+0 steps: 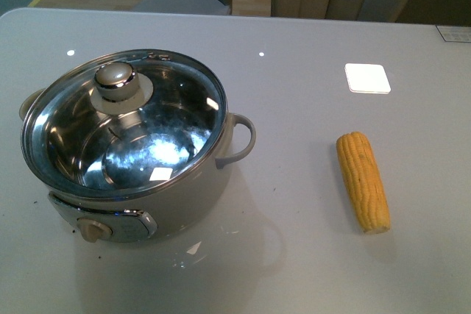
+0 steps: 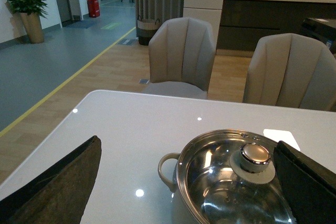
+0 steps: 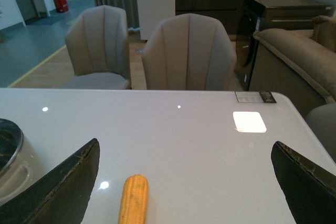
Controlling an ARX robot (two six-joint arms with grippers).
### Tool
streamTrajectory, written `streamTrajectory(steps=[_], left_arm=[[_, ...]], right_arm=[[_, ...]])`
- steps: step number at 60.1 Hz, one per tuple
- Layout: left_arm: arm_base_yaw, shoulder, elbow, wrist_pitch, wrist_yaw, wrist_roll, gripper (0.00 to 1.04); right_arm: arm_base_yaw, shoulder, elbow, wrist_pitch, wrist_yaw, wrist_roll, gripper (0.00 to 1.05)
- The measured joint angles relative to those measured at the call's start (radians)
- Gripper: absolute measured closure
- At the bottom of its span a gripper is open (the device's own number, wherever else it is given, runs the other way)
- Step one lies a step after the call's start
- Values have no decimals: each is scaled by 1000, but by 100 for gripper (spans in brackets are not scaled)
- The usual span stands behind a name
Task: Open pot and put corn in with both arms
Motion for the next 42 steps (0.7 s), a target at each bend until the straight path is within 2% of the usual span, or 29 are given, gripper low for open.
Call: streamTrajectory(steps=[34, 35, 40, 42], left_arm=[[1, 5, 2, -8, 6, -3, 7], [4, 15, 9, -29, 13, -11, 7], [18, 212, 156, -360, 89, -101, 7], [25, 273, 189, -438, 105, -116, 7]], right_arm=[[0, 0, 0, 0, 0, 0, 9], [0, 0, 0, 0, 0, 0, 9], [0, 0, 0, 0, -2, 0, 9], [0, -1, 0, 0, -2, 0, 9]])
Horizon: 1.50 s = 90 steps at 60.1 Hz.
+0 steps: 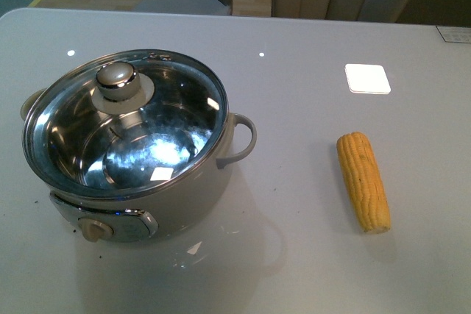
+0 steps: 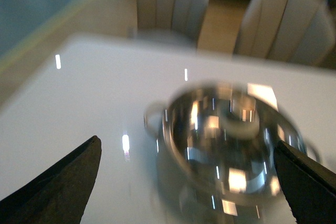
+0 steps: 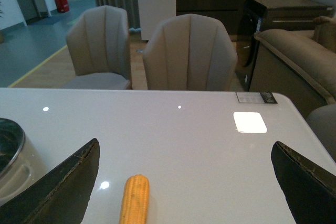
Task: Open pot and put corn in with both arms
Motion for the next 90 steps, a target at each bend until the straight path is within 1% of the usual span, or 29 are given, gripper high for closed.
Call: streamTrajectory(steps=[2, 5, 10, 13, 18, 25, 26, 33, 37, 42, 46, 54, 63, 90], left_arm=[[10, 39, 18, -49, 10, -6, 7], [31, 80, 32, -58, 34, -5, 7], [62, 155, 66, 11, 78, 18, 7], [66, 199, 82, 64, 84, 33, 7], [48, 319, 108, 195, 85, 66, 7], [-11, 529, 142, 407, 82, 113, 7], [-22, 568, 148, 462, 82, 121, 7], [-77, 809, 193, 700, 78, 156, 7], [-106, 966, 227, 836, 48, 200, 7], [-124, 1134, 275, 945, 54, 215, 7], [-134, 1276, 336, 1002, 53, 219, 7], [-162, 1481, 471, 1035, 53, 213, 7], [-194, 1572, 541, 1049, 51, 211, 7], [-246, 1688, 526, 1135, 22, 174, 7]], right_arm=[[0, 0, 0, 0, 0, 0, 9], [0, 0, 0, 0, 1, 0, 9], [0, 0, 0, 0, 1, 0, 9], [0, 0, 0, 0, 1, 0, 9], [0, 0, 0, 0, 1, 0, 9], [0, 0, 0, 0, 1, 0, 9], [0, 0, 0, 0, 1, 0, 9], [0, 0, 0, 0, 1, 0, 9], [0, 0, 0, 0, 1, 0, 9], [0, 0, 0, 0, 1, 0, 9], [0, 0, 0, 0, 1, 0, 9], [0, 0, 0, 0, 1, 0, 9], [0, 0, 0, 0, 1, 0, 9], [0, 0, 0, 0, 1, 0, 9]])
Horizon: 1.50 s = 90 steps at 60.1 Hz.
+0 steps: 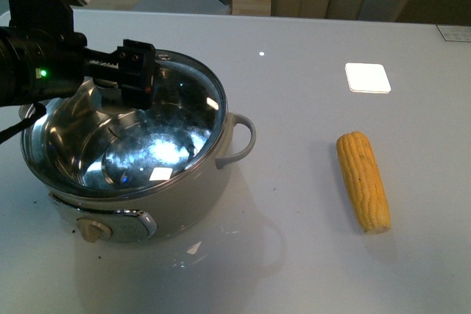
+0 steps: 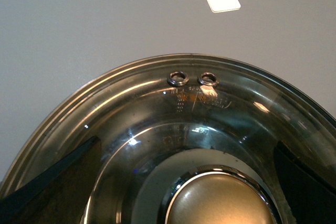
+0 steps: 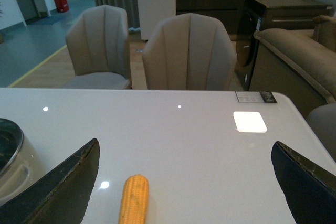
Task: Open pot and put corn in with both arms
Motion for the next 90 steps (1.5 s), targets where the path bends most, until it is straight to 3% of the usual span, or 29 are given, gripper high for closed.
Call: streamTrajectory(steps=[9, 28, 31, 66, 90], left_arm=[[-9, 17, -2, 15, -6, -15, 7], [-26, 25, -3, 34, -24, -37, 58], [-29, 25, -3, 35, -27, -32, 62], [-23, -38, 26, -77, -75, -42, 63], [44, -241, 95, -189, -74, -44, 63]], right_arm=[[0, 0, 0, 0, 0, 0, 9], [0, 0, 0, 0, 0, 0, 9], [0, 0, 0, 0, 0, 0, 9], [0, 0, 0, 0, 0, 0, 9], [0, 0, 0, 0, 0, 0, 9]])
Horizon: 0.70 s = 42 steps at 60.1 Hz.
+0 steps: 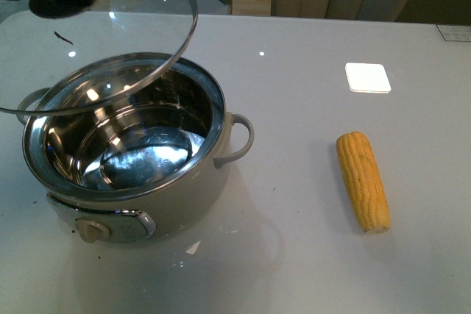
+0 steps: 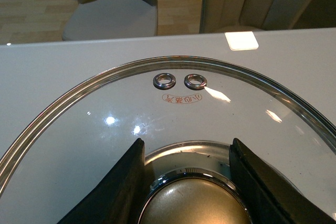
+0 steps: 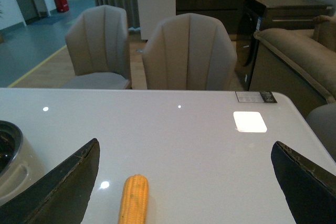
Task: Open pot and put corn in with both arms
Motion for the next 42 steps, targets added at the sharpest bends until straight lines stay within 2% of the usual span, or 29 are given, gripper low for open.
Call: streamTrajectory(steps=[8, 20, 35, 42], left_arm=[[69, -48, -4, -3, 28, 3, 63], [251, -116, -75, 42, 105, 58, 63], [531, -101, -200, 150, 318, 176, 63], [617, -41, -219, 203, 400, 225, 63]], right_arm=[[0, 0, 0, 0, 0, 0, 9], [0, 0, 0, 0, 0, 0, 9], [0, 0, 0, 0, 0, 0, 9], [0, 0, 0, 0, 0, 0, 9]])
